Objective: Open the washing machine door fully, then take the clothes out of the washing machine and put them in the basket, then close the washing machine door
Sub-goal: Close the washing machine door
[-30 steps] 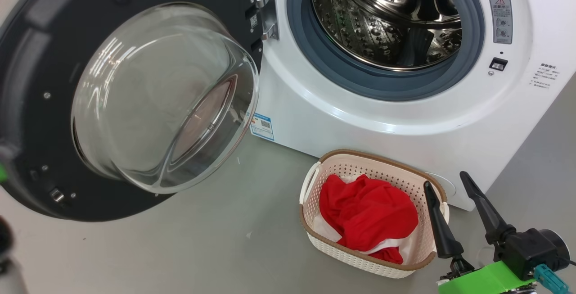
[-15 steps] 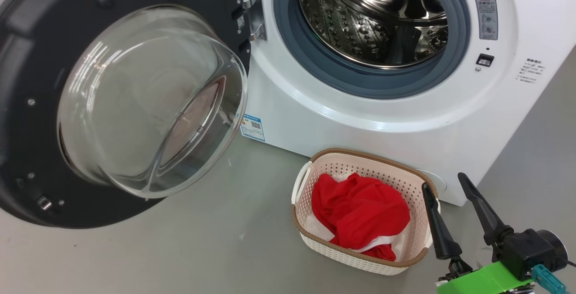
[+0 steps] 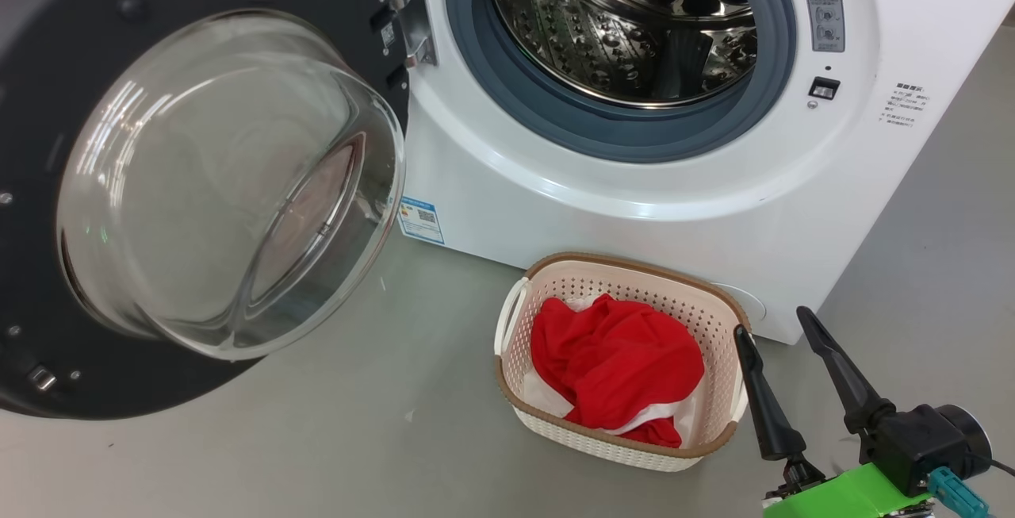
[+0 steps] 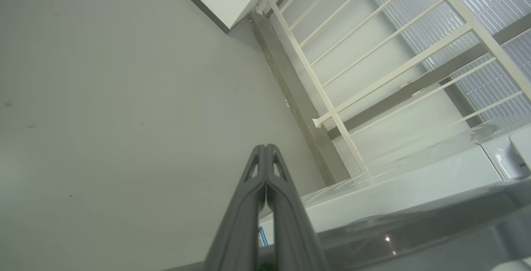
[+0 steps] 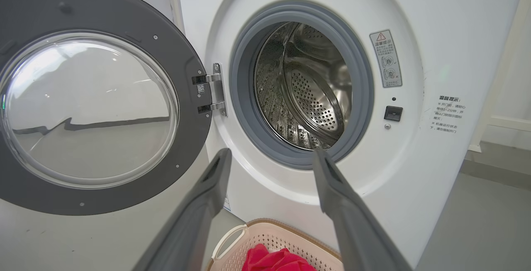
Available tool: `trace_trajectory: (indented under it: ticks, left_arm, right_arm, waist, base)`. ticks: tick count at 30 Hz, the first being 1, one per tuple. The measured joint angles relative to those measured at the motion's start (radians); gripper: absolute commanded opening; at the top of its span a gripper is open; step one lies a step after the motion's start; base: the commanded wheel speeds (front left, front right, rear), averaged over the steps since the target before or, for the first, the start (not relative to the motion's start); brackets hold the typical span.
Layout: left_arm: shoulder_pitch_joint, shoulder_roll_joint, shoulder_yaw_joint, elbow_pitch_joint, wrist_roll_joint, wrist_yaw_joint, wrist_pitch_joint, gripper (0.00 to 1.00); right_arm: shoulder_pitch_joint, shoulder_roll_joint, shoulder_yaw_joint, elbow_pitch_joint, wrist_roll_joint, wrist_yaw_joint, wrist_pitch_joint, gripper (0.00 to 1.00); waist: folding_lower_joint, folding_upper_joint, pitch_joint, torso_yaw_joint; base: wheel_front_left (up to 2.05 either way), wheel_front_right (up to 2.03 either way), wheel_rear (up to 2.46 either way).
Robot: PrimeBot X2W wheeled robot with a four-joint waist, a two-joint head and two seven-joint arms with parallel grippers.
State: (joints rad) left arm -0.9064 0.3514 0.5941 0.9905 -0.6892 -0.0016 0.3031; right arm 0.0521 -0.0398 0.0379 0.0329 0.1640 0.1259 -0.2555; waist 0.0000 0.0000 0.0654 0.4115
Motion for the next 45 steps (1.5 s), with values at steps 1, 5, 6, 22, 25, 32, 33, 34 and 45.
trace_trajectory:
  ticks: [1, 5, 6, 22, 25, 32, 33, 34, 45]
  left_arm:
    - [0.000, 0.002, -0.003, 0.006, -0.003, -0.006, 0.017, 0.00]
    - [0.000, 0.021, -0.005, 0.023, -0.019, -0.029, 0.067, 0.00]
    - [0.000, 0.023, -0.005, 0.027, -0.022, -0.035, 0.073, 0.00]
    - [0.000, 0.016, 0.017, 0.048, -0.158, -0.106, 0.267, 0.00]
    - [0.001, 0.002, 0.020, 0.029, -0.187, -0.113, 0.299, 0.00]
    - [0.006, -0.043, 0.027, -0.035, -0.249, -0.115, 0.336, 0.00]
    - [0.009, -0.051, 0.028, -0.047, -0.263, -0.115, 0.345, 0.00]
    - [0.014, -0.060, 0.030, -0.060, -0.276, -0.119, 0.353, 0.00]
    - [0.104, -0.165, 0.041, -0.212, -0.397, -0.122, 0.455, 0.00]
  right_arm:
    - [0.000, 0.000, 0.000, 0.000, 0.000, 0.000, 0.000, 1.00]
    - [0.000, 0.000, 0.001, 0.000, -0.007, 0.000, 0.000, 1.00]
    - [0.000, 0.000, 0.000, 0.000, -0.007, 0.000, 0.000, 1.00]
    - [0.000, 0.000, 0.009, 0.000, -0.005, 0.000, 0.000, 1.00]
    - [0.000, 0.000, 0.009, 0.000, -0.002, 0.000, 0.000, 1.00]
    - [0.000, 0.000, 0.010, 0.000, 0.001, 0.000, 0.000, 1.00]
    - [0.000, 0.000, 0.010, 0.000, 0.002, 0.000, 0.000, 1.00]
    - [0.000, 0.000, 0.010, 0.000, 0.002, 0.000, 0.000, 1.00]
    - [0.000, 0.000, 0.009, -0.001, 0.003, 0.000, 0.000, 1.00]
  waist:
    - [0.0000, 0.0000, 0.001, -0.001]
    - [0.0000, 0.0000, 0.002, -0.002]
    - [0.0000, 0.0000, 0.001, -0.001]
    - [0.0000, 0.0000, -0.014, 0.022]
    - [0.0000, 0.0000, -0.015, 0.027]
    - [0.0000, 0.0000, -0.010, 0.032]
    - [0.0000, 0.0000, -0.009, 0.033]
    - [0.0000, 0.0000, -0.008, 0.034]
    - [0.0000, 0.0000, -0.006, 0.049]
  base:
    - [0.00, 0.00, 0.00]
    - [0.00, 0.00, 0.00]
    - [0.00, 0.00, 0.00]
    - [0.00, 0.00, 0.00]
    - [0.00, 0.00, 0.00]
    - [0.00, 0.00, 0.00]
    - [0.00, 0.00, 0.00]
    - [0.00, 0.00, 0.00]
    - [0.00, 0.00, 0.00]
